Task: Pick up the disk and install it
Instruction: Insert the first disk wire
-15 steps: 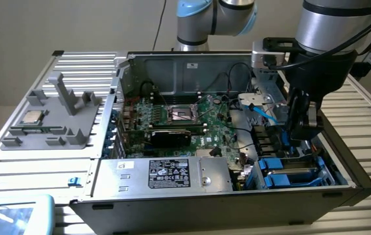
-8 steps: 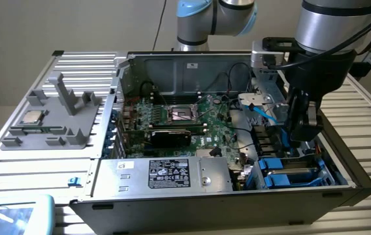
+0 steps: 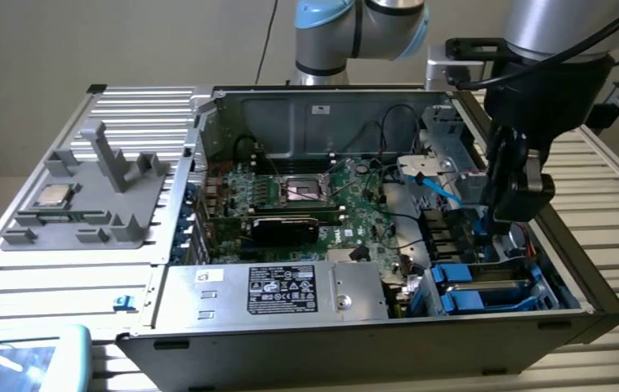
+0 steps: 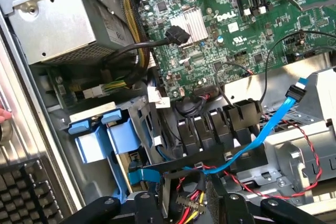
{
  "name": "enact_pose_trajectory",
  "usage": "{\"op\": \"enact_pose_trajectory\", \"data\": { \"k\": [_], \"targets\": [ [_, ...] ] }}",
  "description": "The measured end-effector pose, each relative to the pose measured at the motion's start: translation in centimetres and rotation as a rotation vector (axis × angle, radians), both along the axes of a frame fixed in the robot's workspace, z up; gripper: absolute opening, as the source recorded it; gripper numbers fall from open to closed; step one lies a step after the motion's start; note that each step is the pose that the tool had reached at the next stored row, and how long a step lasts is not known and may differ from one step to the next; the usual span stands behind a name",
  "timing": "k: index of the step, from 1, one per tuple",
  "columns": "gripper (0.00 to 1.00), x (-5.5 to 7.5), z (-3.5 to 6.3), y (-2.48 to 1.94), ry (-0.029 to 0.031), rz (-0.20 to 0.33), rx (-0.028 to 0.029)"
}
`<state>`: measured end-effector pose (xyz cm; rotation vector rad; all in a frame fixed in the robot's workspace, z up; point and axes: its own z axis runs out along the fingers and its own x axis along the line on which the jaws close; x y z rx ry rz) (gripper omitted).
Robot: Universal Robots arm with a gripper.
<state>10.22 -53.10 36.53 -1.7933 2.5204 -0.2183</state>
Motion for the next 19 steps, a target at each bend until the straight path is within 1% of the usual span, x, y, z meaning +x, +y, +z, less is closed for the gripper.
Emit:
{"op": "enact_pose_trajectory", "data": {
  "k": [2,4,5,7,8,10,11,19],
  "targets": [
    [0.46,0.1,0.88,-0.01,0.0000,0.000,0.0000],
    [0.46,0.3,1.82,-0.17,0.0000,0.000,0.0002],
    [0.46,0.4,2.26,-0.32,0.0000,0.000,0.0002],
    [0.46,0.6,3.12,-0.76,0.0001,0.000,0.0002],
    [0.46,0.7,3.35,-1.00,0.0002,0.000,0.0012],
    [0.46,0.7,3.48,-1.46,0.0002,0.000,0.0056],
    [0.46,0.7,3.48,-1.51,0.0002,0.000,0.0071],
    [0.46,0.7,3.51,-1.50,0.0003,0.000,0.0071]
  ]
}}
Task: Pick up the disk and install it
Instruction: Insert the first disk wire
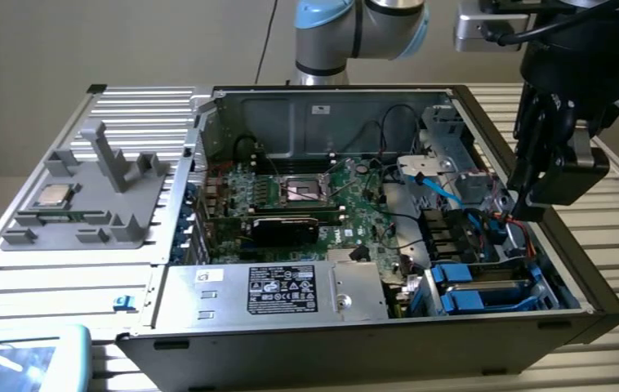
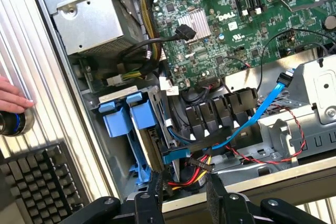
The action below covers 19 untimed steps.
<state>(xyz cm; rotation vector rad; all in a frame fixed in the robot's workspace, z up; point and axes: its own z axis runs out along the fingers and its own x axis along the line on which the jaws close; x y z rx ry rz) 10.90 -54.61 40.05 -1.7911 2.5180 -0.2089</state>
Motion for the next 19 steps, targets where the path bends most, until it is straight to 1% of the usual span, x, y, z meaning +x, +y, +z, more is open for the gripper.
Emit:
{"op": "enact_pose_trajectory", "data": {
  "k": [13,14,16,18,19],
  "targets": [
    [0.46,0.0,0.03,-0.01,0.0000,0.000,-0.0002],
    [0.46,0.0,0.05,-0.09,0.0001,0.002,-0.0003],
    [0.46,0.0,0.03,-0.50,0.0004,0.003,0.0037],
    [0.46,0.0,0.02,-1.08,0.0012,0.003,0.0082],
    [0.46,0.0,0.03,-1.38,0.0016,0.003,0.0095]
  ]
}}
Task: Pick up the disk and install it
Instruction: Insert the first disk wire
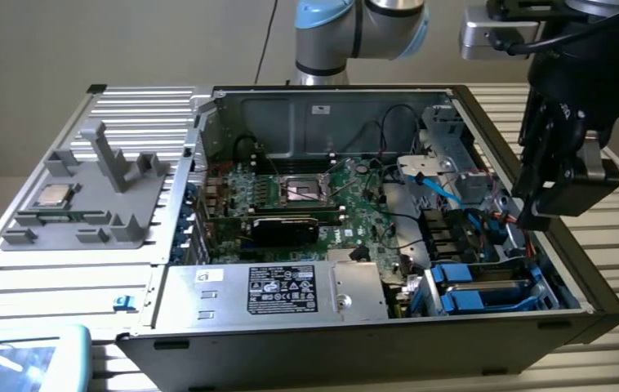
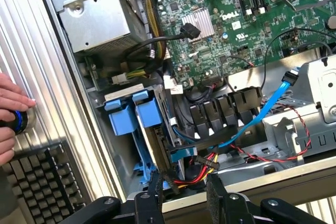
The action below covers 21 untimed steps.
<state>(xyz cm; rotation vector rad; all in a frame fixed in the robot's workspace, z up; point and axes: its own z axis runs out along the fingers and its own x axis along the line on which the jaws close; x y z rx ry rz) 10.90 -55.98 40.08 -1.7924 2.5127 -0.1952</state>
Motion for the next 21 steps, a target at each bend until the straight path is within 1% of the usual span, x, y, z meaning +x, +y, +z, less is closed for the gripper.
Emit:
{"op": "enact_pose_trajectory", "data": {
  "k": [1,2,4,8,9,11,12,13,15,18,21],
  "targets": [
    [0.46,0.0,0.00,-0.26,0.0006,0.000,0.0024],
    [0.46,0.0,-0.02,-0.47,0.0013,0.000,0.0074],
    [0.46,0.0,-0.07,-0.76,0.0033,0.001,0.0199],
    [0.46,0.0,-0.15,-1.50,0.0067,0.003,0.0489],
    [0.46,0.0,-0.16,-1.72,0.0072,0.003,0.0554],
    [0.46,0.0,-0.19,-2.16,0.0085,0.003,0.0669],
    [0.46,0.0,-0.21,-2.32,0.0094,0.004,0.0708],
    [0.46,0.0,-0.25,-2.41,0.0105,0.007,0.0727],
    [0.46,0.0,-0.34,-2.46,0.0127,0.023,0.0738],
    [0.46,0.0,-0.40,-2.47,0.0151,0.074,0.0735],
    [0.46,0.0,-0.43,-2.46,0.0171,0.128,0.0745]
  ]
}}
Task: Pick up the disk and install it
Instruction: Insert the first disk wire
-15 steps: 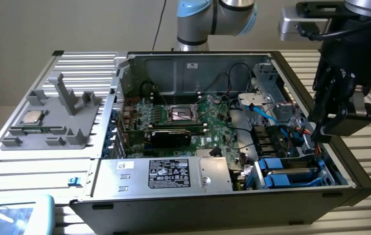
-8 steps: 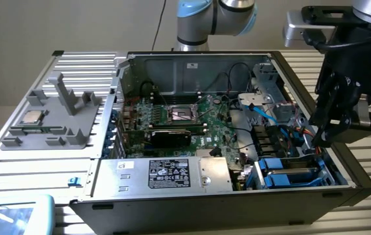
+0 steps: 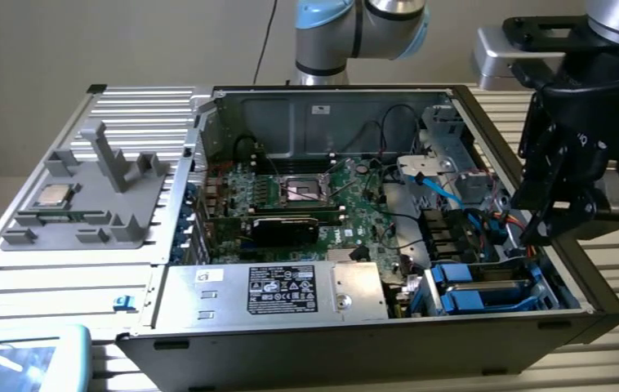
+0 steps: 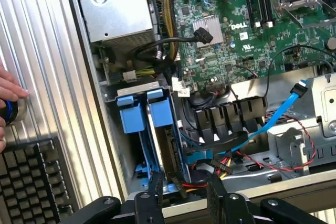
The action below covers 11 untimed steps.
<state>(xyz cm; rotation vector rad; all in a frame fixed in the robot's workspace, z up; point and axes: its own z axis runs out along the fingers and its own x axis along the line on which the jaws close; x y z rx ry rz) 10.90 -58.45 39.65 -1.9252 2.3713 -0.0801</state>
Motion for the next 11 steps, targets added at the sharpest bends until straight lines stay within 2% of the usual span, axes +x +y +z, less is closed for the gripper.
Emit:
{"op": "enact_pose_trajectory", "data": {
  "k": [4,9,11],
  "targets": [
    [0.46,0.04,0.00,0.00,-0.0001,0.067,0.0059],
    [0.46,0.20,-0.01,0.00,0.0002,0.141,0.0071],
    [0.46,0.29,-0.04,-0.08,0.0017,0.148,0.0101]
  ]
}}
